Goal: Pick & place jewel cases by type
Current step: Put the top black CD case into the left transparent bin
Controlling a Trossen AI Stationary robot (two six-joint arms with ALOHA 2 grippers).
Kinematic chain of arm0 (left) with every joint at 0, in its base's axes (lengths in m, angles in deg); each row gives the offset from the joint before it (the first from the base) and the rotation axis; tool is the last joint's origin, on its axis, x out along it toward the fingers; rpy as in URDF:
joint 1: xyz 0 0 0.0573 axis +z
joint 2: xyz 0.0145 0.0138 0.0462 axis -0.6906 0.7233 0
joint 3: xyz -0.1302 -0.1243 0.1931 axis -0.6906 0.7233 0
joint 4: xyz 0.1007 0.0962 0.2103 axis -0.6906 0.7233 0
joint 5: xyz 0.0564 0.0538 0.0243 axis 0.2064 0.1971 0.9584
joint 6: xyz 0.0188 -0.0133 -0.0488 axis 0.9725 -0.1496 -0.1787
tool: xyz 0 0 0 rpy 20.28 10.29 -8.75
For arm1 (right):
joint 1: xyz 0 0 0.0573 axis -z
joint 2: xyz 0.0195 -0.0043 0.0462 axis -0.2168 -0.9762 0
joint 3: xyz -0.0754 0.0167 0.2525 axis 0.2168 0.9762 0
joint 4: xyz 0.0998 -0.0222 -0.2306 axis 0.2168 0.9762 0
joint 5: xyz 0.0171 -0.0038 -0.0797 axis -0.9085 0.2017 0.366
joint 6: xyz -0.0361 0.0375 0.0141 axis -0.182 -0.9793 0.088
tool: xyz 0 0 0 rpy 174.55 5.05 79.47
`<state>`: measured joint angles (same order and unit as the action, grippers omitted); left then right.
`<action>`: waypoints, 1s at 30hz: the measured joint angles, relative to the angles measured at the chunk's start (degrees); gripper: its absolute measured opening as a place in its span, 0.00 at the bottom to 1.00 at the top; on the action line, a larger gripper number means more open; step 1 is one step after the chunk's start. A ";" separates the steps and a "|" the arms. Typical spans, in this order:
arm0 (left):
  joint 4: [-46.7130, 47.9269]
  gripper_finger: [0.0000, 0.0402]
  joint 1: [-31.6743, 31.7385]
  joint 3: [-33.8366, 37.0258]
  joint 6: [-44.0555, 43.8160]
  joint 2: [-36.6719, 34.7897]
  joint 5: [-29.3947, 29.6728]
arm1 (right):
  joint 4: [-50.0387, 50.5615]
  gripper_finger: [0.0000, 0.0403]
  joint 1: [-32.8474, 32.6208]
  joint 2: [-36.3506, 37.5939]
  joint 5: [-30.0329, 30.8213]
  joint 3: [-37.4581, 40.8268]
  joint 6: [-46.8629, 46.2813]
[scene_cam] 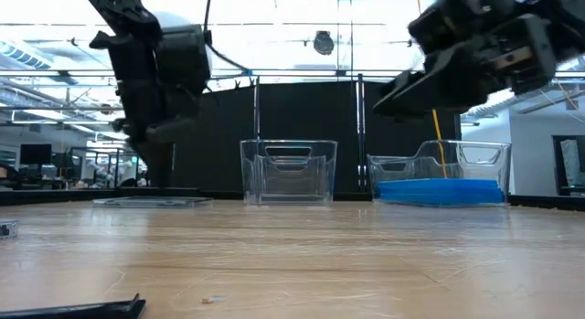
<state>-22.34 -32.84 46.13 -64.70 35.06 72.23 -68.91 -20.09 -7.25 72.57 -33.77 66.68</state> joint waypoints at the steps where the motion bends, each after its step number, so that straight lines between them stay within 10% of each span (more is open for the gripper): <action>1: 0.37 0.17 0.48 0.26 -0.70 0.28 -0.68 | -3.43 0.32 -0.02 0.77 -0.01 1.75 -0.02; 30: -2.35 0.07 -1.04 -0.54 -3.25 10.95 -12.31 | -15.20 0.32 -1.29 6.32 -0.03 9.04 -0.09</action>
<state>-24.68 -33.88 45.59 -67.96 46.01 59.93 -84.11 -21.38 -0.93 72.54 -24.72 66.59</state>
